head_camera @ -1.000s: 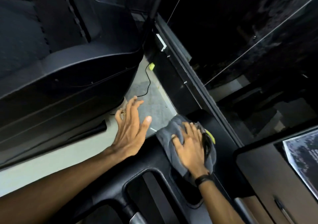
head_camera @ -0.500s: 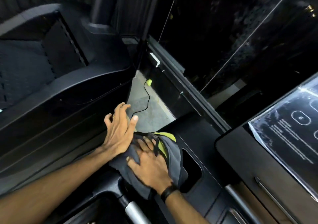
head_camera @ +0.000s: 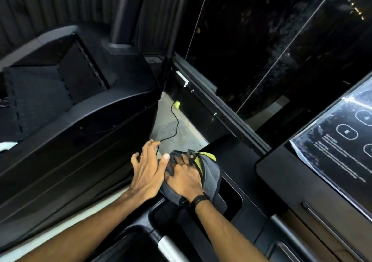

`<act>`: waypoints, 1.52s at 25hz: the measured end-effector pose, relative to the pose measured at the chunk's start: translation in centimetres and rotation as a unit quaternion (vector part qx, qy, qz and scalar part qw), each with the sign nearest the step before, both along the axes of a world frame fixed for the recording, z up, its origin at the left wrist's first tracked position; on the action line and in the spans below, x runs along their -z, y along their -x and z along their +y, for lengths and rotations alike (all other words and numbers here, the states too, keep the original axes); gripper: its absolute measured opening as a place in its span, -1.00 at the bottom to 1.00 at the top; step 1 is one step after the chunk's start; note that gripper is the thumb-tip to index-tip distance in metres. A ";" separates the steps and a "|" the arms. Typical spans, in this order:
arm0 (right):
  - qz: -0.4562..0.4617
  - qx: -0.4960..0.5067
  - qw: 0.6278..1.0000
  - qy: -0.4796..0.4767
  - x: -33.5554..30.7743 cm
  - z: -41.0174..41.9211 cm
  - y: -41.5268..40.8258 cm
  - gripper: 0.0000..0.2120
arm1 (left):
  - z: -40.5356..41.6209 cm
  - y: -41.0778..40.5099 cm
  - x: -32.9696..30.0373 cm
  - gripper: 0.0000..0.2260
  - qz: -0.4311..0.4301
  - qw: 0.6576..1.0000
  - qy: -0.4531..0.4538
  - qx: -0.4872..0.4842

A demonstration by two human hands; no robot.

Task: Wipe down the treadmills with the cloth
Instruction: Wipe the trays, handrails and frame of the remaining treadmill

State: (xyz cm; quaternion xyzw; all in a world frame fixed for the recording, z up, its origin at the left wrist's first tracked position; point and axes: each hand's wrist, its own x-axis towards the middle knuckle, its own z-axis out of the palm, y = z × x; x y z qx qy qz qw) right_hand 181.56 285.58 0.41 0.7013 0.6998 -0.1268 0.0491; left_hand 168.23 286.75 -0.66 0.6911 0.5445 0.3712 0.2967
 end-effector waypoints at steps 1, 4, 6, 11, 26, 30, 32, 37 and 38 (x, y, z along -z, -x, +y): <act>0.004 -0.022 0.999 -0.030 0.3 -1.8 -0.2 -0.44 | 0.1 0.1 0.1 -0.36 -0.006 1.000 0.005 -0.004; 0.056 -0.049 0.993 -0.087 0.2 -8.0 -1.9 -0.37 | 0.6 0.1 0.1 -0.35 -0.018 1.000 0.001 -0.013; -0.012 -0.046 0.994 -0.097 0.3 -12.4 -3.3 -0.24 | 0.6 0.0 -0.1 -0.37 -0.017 1.000 -0.006 0.000; -0.141 0.115 0.981 -0.062 1.0 -11.5 -0.5 0.17 | -0.5 -0.4 0.3 -0.40 -0.017 0.999 -0.002 0.032; -0.030 0.207 0.975 -0.079 -5.4 -19.8 -2.5 -0.19 | -1.6 -2.1 0.3 -0.47 0.015 0.989 -0.064 0.132; -0.011 0.285 0.957 -0.053 -6.0 -20.8 -3.3 -0.24 | -0.8 -2.5 0.8 -0.48 0.080 0.973 -0.096 0.192; -0.012 0.306 0.952 -0.007 -5.7 -20.1 -2.5 0.01 | -0.4 -2.5 1.0 -0.49 0.127 0.956 -0.129 0.232; -0.019 0.333 0.943 0.022 -4.5 -19.3 -3.0 0.22 | 0.2 -1.2 2.3 -0.37 0.178 0.948 -0.117 0.238; -0.024 0.336 0.942 -0.004 -4.2 -18.8 -3.9 0.23 | 0.2 -1.1 2.4 -0.36 0.176 0.950 -0.112 0.232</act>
